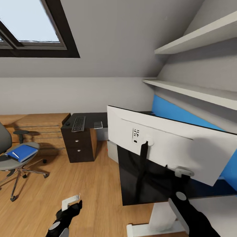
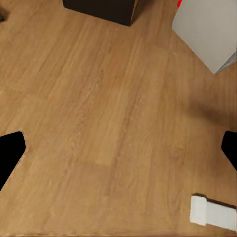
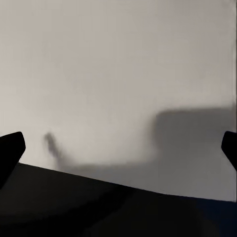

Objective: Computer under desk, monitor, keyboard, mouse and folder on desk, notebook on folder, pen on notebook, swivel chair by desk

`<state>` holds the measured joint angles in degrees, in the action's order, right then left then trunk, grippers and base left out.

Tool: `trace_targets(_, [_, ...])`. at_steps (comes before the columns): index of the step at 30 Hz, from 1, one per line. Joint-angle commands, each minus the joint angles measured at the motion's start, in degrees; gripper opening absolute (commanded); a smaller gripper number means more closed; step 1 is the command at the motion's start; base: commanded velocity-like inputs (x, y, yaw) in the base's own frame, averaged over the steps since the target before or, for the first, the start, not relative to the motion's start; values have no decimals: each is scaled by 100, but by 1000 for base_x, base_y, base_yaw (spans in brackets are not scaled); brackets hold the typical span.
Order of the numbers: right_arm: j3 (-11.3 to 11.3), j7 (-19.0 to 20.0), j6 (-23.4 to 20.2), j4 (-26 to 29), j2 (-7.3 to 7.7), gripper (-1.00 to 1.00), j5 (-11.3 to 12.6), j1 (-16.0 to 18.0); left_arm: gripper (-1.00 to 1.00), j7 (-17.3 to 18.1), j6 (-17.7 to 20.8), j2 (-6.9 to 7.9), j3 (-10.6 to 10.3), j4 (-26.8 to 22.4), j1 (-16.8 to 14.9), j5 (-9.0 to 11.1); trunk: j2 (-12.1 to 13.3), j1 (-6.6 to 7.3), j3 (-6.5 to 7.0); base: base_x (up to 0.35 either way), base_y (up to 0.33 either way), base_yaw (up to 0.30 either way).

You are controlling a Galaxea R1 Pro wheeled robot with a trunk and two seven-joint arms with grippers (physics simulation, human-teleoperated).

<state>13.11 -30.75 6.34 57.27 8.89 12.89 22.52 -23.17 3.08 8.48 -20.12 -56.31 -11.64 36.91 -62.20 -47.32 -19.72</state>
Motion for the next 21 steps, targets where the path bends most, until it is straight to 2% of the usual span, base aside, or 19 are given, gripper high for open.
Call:
trace_targets(1, [-6, 9, 47, -2, 34, 100, 59, 6, 100, -35, -227, 6, -35, 402, -5, 21, -5, 0, -7, 2, -3, 0])
trace_targets(3, [-134, 216, 39, -12, 156, 100, 75, 6, 100, 92, -887, -26, -81, 1812, -5, 5, -5, 0, -7, 1, -1, 0])
trace_targets(4, [-203, 297, 33, -17, 179, 100, 81, 6, 100, 232, -1087, -44, -90, 2294, -5, -2, -5, 0, -7, 0, 0, 0])
trace_targets(6, [-422, 458, 17, -44, 205, 100, 82, 8, 100, 756, -1552, -87, -100, 3157, -5, -18, -5, 0, -7, 0, 0, 0])
trace_targets(8, [-693, 638, -4, -156, 218, 100, 79, 18, 100, 1255, -2046, -123, -104, 3668, -5, -25, -5, 0, -7, 16, -30, 0])
trace_targets(10, [-908, 806, -13, -346, 250, 100, 76, 38, 100, 1473, -2273, -141, -105, 3894, -5, -26, -5, 0, -7, 122, -139, 0])
trace_targets(13, [-1179, 1145, -20, -685, 501, 100, 89, 102, 100, 1610, -2410, -145, -98, 4107, -5, -26, -5, 0, -7, 211, -214, 0])
trace_targets(21, [-1229, 1191, -41, -721, 537, 100, 79, 137, 100, 1608, -2471, -145, -106, 4289, -5, -26, -5, 0, -7, 164, -162, 0])
